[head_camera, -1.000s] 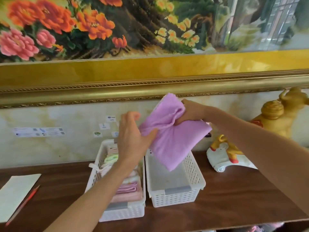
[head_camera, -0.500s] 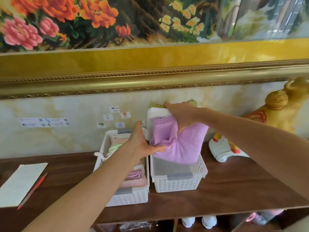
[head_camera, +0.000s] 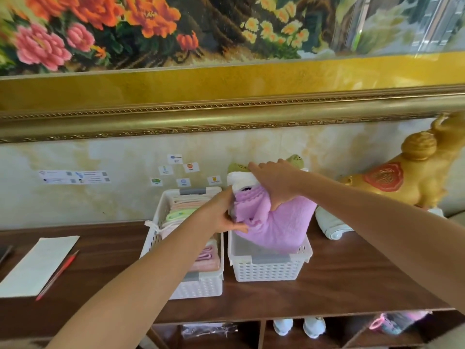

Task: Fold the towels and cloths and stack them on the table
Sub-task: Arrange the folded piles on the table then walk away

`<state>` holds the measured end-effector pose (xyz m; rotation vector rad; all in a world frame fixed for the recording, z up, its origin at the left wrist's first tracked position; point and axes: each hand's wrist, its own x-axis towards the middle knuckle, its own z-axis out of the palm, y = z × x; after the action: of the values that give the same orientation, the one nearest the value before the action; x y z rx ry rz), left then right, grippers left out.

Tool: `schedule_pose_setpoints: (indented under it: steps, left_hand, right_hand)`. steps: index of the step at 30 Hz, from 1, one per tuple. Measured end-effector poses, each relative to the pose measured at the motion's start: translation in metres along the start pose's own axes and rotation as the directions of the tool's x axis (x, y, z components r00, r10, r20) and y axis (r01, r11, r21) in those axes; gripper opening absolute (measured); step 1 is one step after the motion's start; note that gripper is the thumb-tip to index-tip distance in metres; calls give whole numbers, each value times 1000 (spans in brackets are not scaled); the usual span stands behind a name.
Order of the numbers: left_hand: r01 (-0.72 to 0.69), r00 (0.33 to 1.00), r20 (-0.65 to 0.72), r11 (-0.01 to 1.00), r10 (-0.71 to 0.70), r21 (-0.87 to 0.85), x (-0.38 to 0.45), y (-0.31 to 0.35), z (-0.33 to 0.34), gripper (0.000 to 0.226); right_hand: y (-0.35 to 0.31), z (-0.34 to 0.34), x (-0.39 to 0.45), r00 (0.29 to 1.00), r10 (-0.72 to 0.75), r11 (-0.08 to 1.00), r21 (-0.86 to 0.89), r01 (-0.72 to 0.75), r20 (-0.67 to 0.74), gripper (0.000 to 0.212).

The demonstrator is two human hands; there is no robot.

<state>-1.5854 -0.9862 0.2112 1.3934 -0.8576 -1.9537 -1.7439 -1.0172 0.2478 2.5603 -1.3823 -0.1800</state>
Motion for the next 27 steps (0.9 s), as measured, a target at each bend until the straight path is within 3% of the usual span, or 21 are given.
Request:
schedule_pose_setpoints:
  steps: [8, 10, 12, 14, 15, 16, 18, 21, 23, 27]
  left_hand:
    - [44, 997, 49, 942, -64, 332, 16, 4, -20, 26]
    - [31, 999, 8, 904, -38, 427, 16, 5, -20, 20]
    - [-68, 984, -84, 771, 156, 633, 21, 9, -23, 17]
    - [-207, 862, -105, 533, 496, 821, 27, 17, -26, 24]
    - [-265, 802, -78, 470, 592, 842, 30, 22, -28, 28]
    - [-321, 788, -42, 469, 614, 823, 31, 30, -28, 30]
    - [-346, 852, 59, 475, 520, 809, 34, 43, -29, 30]
    - [-252, 925, 134, 313, 355, 916, 45, 59, -30, 47]
    - [-233, 941, 144, 275, 307, 933, 53, 61, -31, 51]
    - [-212, 972, 143, 429, 188, 878, 63, 49, -24, 48]
  right_hand:
    - [-6, 21, -10, 999, -37, 999, -1, 37, -6, 100]
    - [-8, 27, -13, 999, -36, 999, -2, 36, -5, 104]
    - [-8, 31, -14, 1000, -29, 999, 15, 29, 2, 112]
    - [-9, 33, -16, 999, -36, 999, 34, 36, 18, 121]
    - [-11, 35, -18, 999, -45, 999, 22, 44, 10, 124]
    - [-13, 37, -19, 999, -50, 999, 4, 50, -7, 126]
    - [-15, 39, -19, 997, -54, 998, -25, 53, -48, 131]
    - [-15, 35, -16, 995, -43, 998, -57, 38, -87, 132]
    - [-18, 38, -17, 996, -41, 998, -57, 36, -85, 132]
    - [-22, 44, -28, 998, -39, 997, -69, 35, -55, 126]
